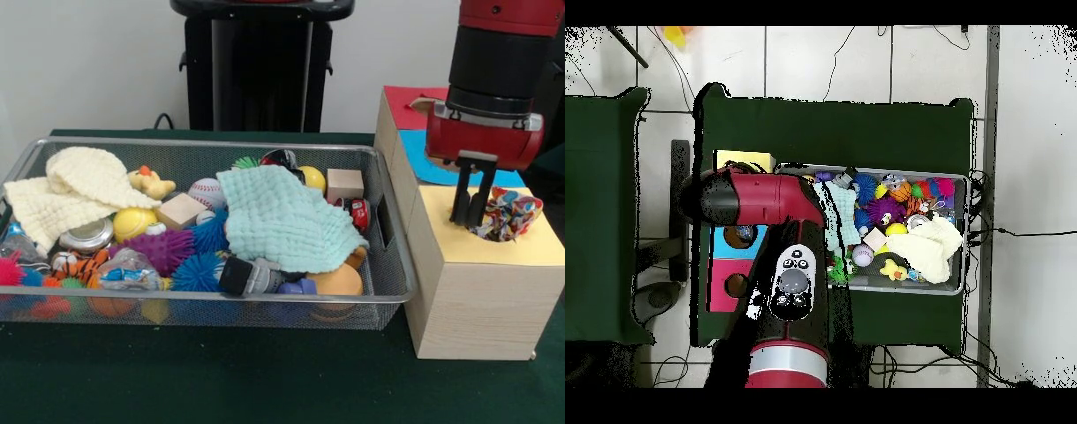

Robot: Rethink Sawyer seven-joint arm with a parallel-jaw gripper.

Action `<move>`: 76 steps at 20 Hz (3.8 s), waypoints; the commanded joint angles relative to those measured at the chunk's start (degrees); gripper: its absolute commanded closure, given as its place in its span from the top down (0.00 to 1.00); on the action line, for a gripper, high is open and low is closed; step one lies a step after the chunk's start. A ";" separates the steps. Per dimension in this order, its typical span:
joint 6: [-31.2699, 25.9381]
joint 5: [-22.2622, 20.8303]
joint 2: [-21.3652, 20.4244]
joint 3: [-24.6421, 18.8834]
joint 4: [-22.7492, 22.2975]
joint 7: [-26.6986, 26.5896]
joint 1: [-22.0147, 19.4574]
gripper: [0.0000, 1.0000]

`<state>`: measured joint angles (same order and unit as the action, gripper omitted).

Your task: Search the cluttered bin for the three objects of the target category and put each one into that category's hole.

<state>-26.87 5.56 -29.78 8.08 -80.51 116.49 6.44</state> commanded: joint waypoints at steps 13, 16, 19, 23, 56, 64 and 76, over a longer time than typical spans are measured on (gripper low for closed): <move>2.24 -0.33 1.00 -0.27 -6.35 8.29 3.11 0.00; 1.69 0.20 -0.14 -0.16 -7.63 8.97 3.56 0.00; 1.81 0.21 -0.46 -0.81 -8.13 8.36 2.98 0.00; 4.14 0.00 0.55 -1.81 -8.47 7.97 2.18 0.00; 9.24 0.16 8.36 1.13 -5.48 9.14 4.46 0.00; 11.58 0.41 10.70 1.41 -4.61 8.97 4.43 0.00; 10.20 1.91 8.24 0.36 -6.46 9.53 3.96 0.00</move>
<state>-14.44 5.92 -24.28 11.40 -82.75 116.49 11.96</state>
